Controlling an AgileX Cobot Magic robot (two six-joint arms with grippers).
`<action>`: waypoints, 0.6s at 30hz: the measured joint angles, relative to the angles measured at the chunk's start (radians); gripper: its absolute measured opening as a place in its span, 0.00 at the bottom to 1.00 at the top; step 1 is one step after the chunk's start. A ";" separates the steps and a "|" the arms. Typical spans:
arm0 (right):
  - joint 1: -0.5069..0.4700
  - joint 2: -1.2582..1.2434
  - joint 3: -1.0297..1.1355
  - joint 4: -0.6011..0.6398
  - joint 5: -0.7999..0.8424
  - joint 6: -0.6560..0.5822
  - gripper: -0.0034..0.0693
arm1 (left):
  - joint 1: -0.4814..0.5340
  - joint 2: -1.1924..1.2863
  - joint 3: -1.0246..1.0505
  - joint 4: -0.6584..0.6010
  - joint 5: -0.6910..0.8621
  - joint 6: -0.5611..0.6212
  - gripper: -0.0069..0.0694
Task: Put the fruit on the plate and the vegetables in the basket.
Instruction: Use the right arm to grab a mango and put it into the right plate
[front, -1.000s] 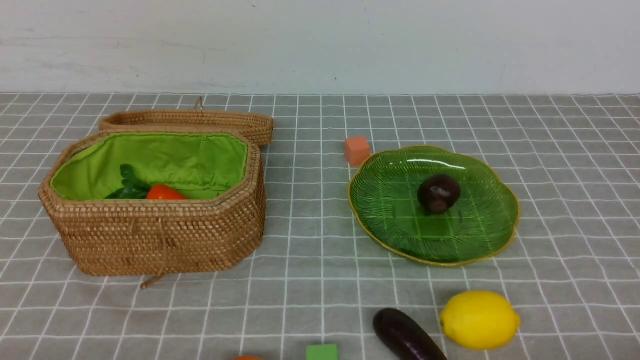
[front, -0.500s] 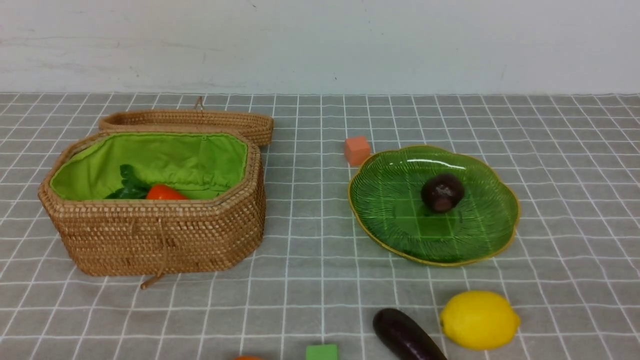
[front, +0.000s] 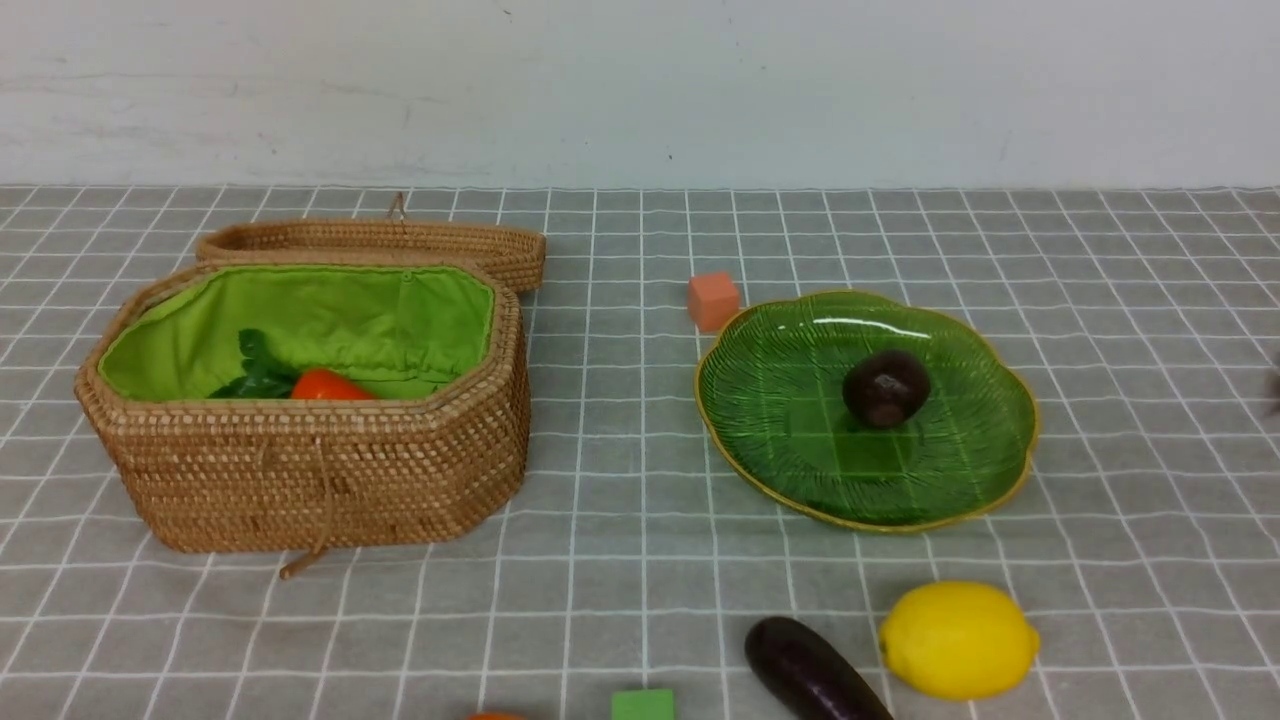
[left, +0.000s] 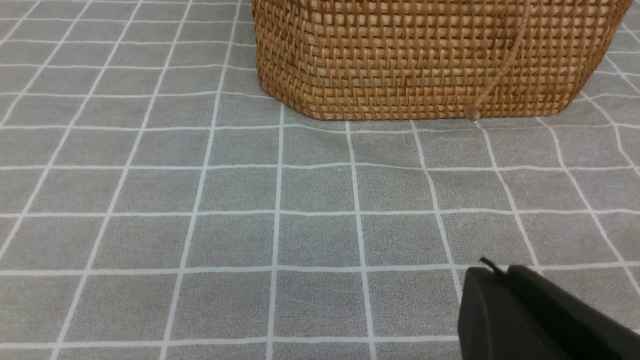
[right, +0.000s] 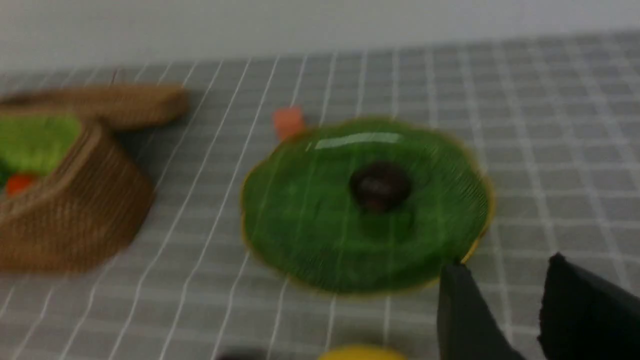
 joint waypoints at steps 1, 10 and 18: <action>0.041 0.043 -0.013 0.016 0.044 -0.034 0.39 | 0.000 0.000 0.000 0.000 0.000 0.000 0.14; 0.494 0.473 -0.338 0.073 0.318 -0.131 0.77 | 0.000 0.000 0.000 0.000 0.000 0.000 0.14; 0.683 0.782 -0.567 0.076 0.394 -0.059 0.97 | 0.000 0.000 0.000 0.000 0.000 0.000 0.15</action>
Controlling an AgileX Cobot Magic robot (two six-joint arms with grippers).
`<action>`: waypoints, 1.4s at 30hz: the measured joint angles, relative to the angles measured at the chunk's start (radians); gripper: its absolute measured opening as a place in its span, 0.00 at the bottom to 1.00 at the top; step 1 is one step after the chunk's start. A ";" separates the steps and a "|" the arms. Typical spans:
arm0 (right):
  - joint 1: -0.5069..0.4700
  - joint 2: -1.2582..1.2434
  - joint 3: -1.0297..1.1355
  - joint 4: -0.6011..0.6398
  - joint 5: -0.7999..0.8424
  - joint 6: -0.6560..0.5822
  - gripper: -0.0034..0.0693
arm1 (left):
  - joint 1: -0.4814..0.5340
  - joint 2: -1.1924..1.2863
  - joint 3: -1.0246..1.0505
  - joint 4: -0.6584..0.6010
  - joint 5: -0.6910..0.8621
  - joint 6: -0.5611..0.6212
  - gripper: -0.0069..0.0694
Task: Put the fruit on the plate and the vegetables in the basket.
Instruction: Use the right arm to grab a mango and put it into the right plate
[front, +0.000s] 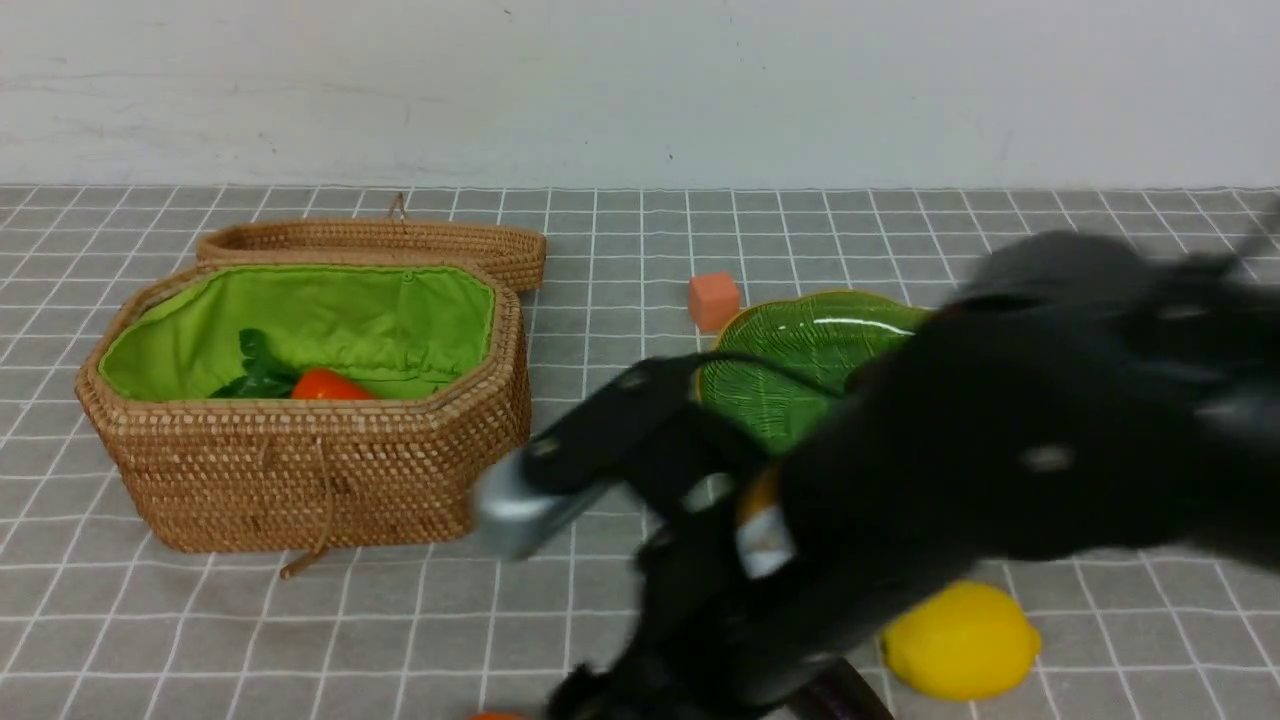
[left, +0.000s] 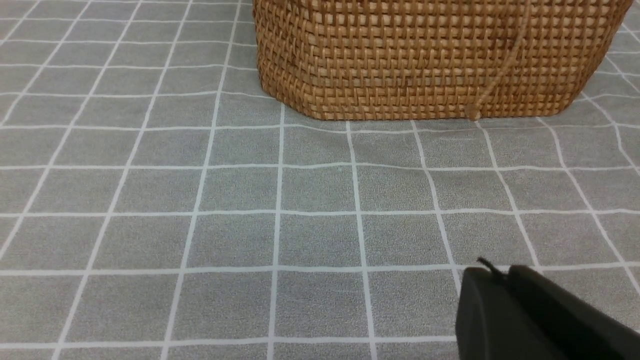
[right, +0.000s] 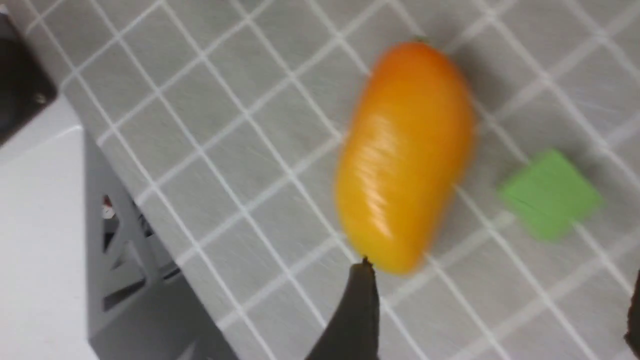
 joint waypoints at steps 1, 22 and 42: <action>0.010 0.018 -0.010 0.000 0.000 0.019 0.97 | 0.000 0.000 0.000 0.000 0.000 0.000 0.15; 0.084 0.344 -0.040 -0.053 -0.179 0.203 0.80 | 0.000 0.000 0.000 0.000 0.000 0.000 0.19; -0.431 0.189 -0.205 -0.037 -0.076 0.137 0.80 | 0.000 0.000 0.000 0.001 0.000 0.000 0.21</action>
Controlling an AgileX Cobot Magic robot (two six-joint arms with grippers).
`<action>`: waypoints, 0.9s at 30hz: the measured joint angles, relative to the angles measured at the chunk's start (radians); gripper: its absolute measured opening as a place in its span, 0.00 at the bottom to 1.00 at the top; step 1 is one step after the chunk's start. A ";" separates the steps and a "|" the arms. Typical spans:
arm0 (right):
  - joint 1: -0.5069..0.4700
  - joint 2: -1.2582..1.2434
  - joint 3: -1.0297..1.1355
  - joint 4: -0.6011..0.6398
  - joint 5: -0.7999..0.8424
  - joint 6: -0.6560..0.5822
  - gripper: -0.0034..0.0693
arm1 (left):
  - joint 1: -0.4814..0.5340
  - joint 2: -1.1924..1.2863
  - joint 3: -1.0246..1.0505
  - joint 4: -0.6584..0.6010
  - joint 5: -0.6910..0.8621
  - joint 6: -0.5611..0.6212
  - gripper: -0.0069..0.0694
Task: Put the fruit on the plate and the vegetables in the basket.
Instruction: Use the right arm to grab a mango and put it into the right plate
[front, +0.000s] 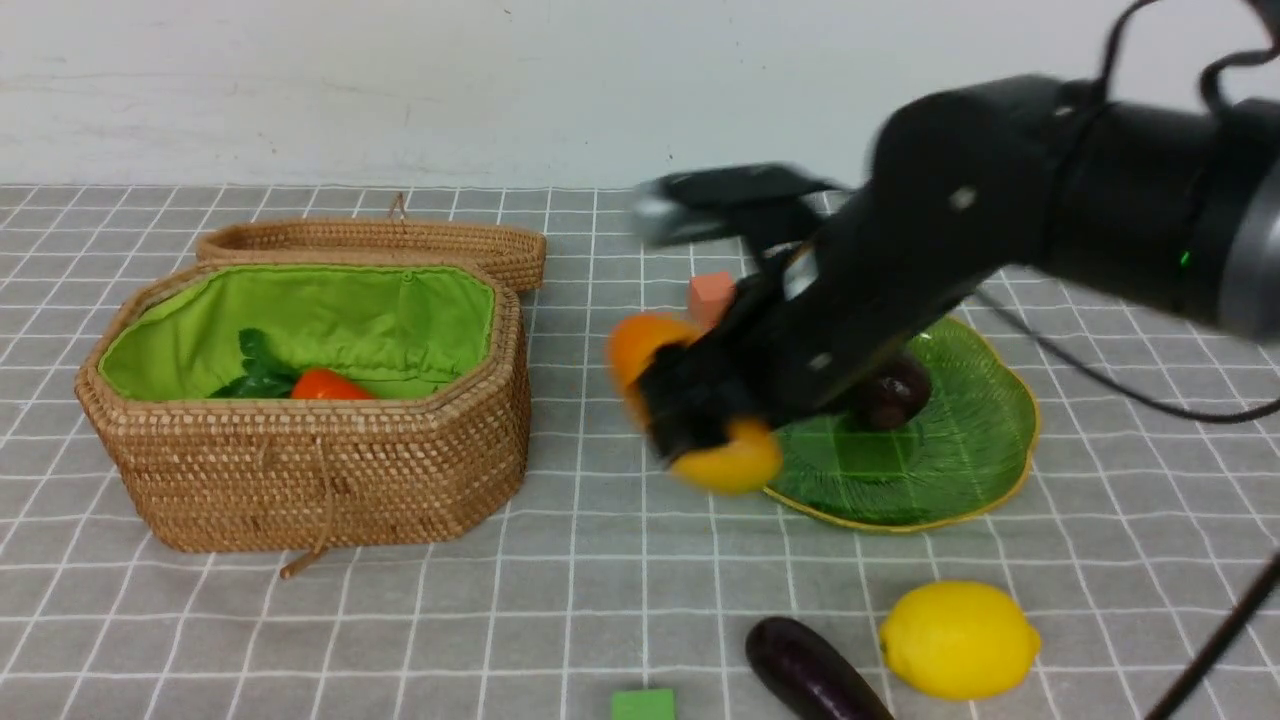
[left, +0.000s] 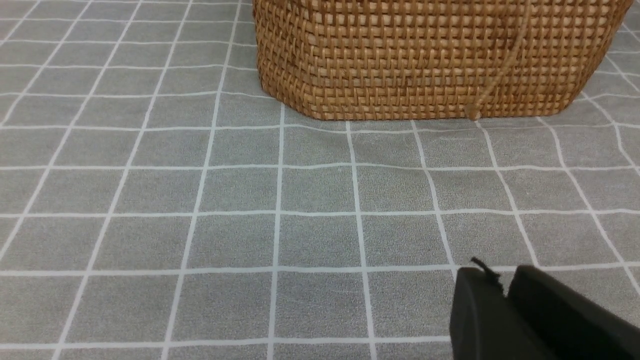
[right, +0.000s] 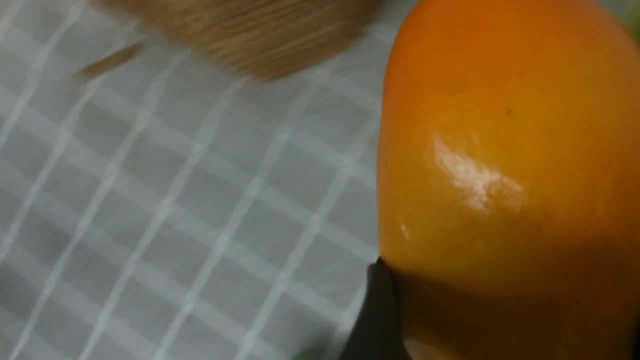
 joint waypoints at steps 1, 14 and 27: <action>-0.008 0.003 0.000 -0.001 -0.002 0.001 0.80 | 0.000 0.000 0.000 0.000 0.000 0.000 0.21; -0.183 0.144 0.000 0.018 -0.139 0.017 0.81 | 0.000 0.000 0.000 0.000 0.000 0.000 0.23; -0.183 0.095 0.000 -0.046 -0.026 0.013 0.93 | 0.000 0.000 0.000 0.001 0.000 0.000 0.24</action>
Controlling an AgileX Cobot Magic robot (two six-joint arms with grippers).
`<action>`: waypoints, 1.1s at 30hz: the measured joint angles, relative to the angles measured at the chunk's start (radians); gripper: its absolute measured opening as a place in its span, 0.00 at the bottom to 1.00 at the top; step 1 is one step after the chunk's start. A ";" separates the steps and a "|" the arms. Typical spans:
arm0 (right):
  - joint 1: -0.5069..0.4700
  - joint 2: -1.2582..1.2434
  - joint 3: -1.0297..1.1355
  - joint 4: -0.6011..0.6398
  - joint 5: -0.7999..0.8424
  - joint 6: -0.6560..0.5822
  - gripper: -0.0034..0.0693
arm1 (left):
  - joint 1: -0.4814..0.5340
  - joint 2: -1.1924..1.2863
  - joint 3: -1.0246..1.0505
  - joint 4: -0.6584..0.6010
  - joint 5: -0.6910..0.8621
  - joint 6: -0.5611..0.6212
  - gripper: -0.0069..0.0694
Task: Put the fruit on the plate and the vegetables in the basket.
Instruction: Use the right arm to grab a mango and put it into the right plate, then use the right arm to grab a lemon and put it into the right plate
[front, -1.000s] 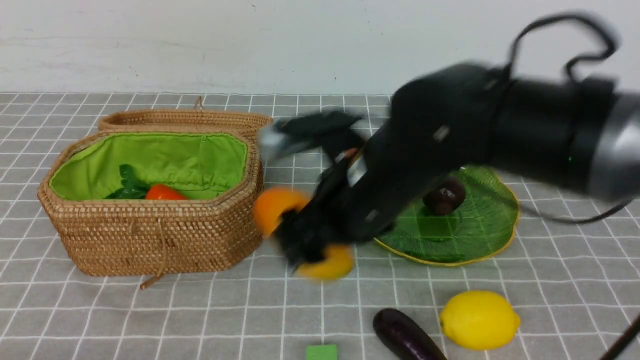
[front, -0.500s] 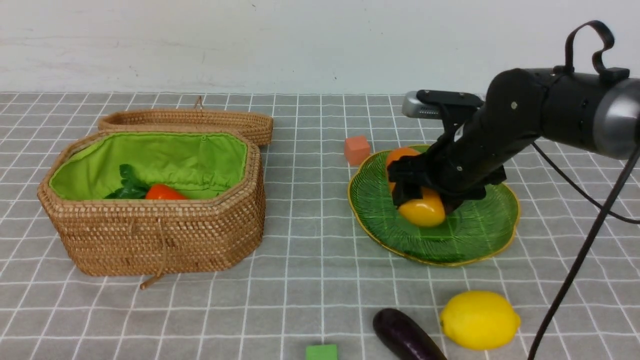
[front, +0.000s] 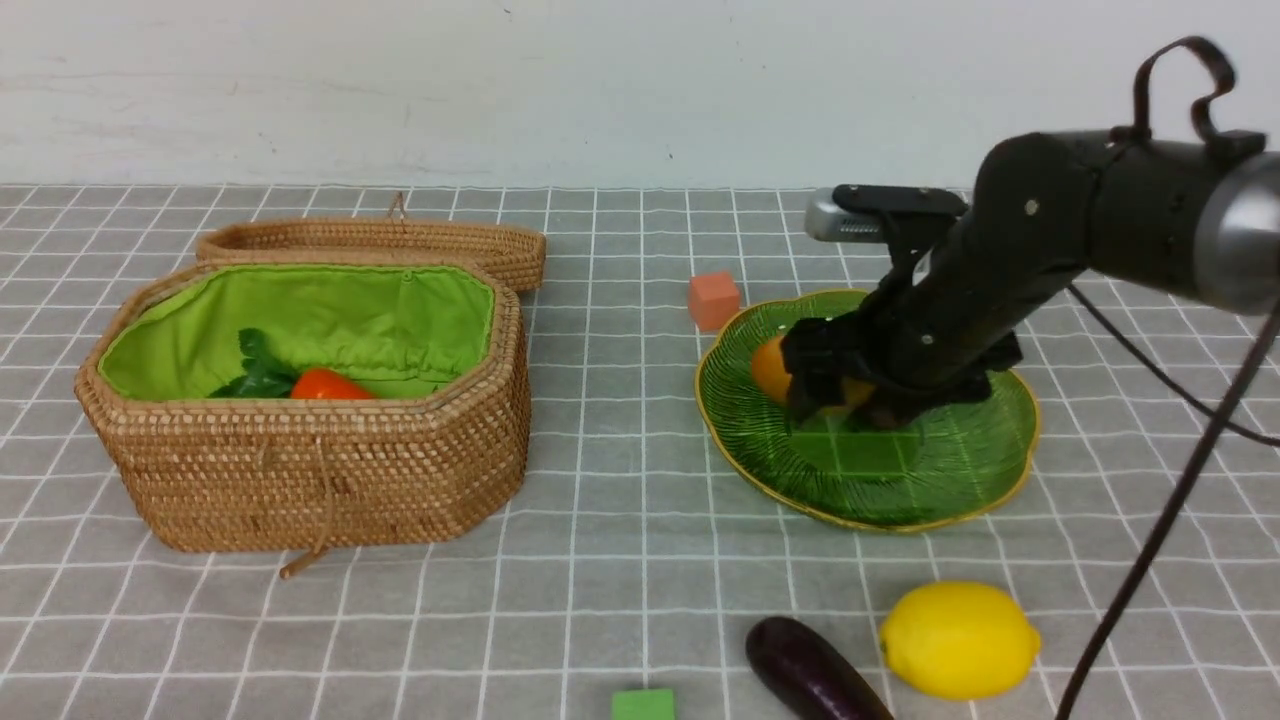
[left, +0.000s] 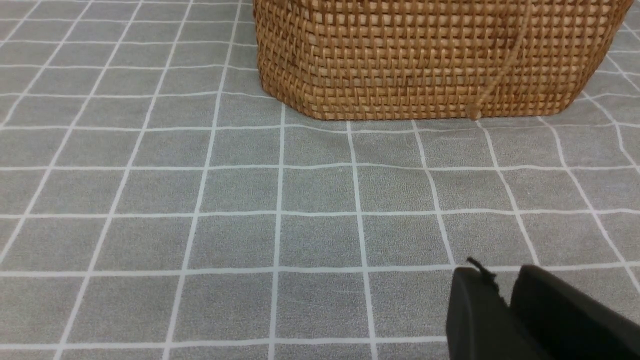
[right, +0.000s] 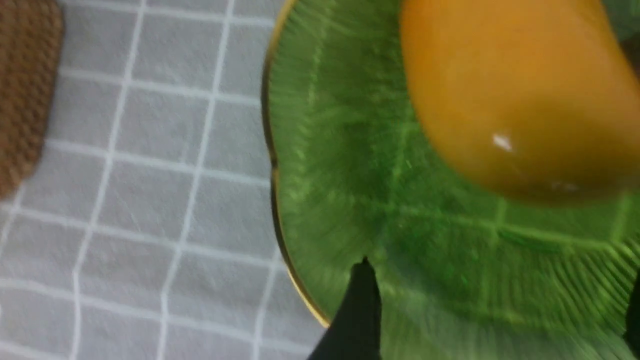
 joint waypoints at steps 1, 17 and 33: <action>0.000 -0.014 0.000 -0.017 0.019 -0.008 0.92 | 0.000 0.000 0.000 0.000 0.000 0.000 0.24; 0.021 -0.369 0.442 -0.127 0.143 -0.687 0.86 | 0.000 0.000 0.000 0.001 0.000 0.000 0.24; 0.108 -0.260 0.513 -0.108 -0.053 -1.119 0.87 | 0.000 0.000 0.000 0.002 0.000 0.000 0.26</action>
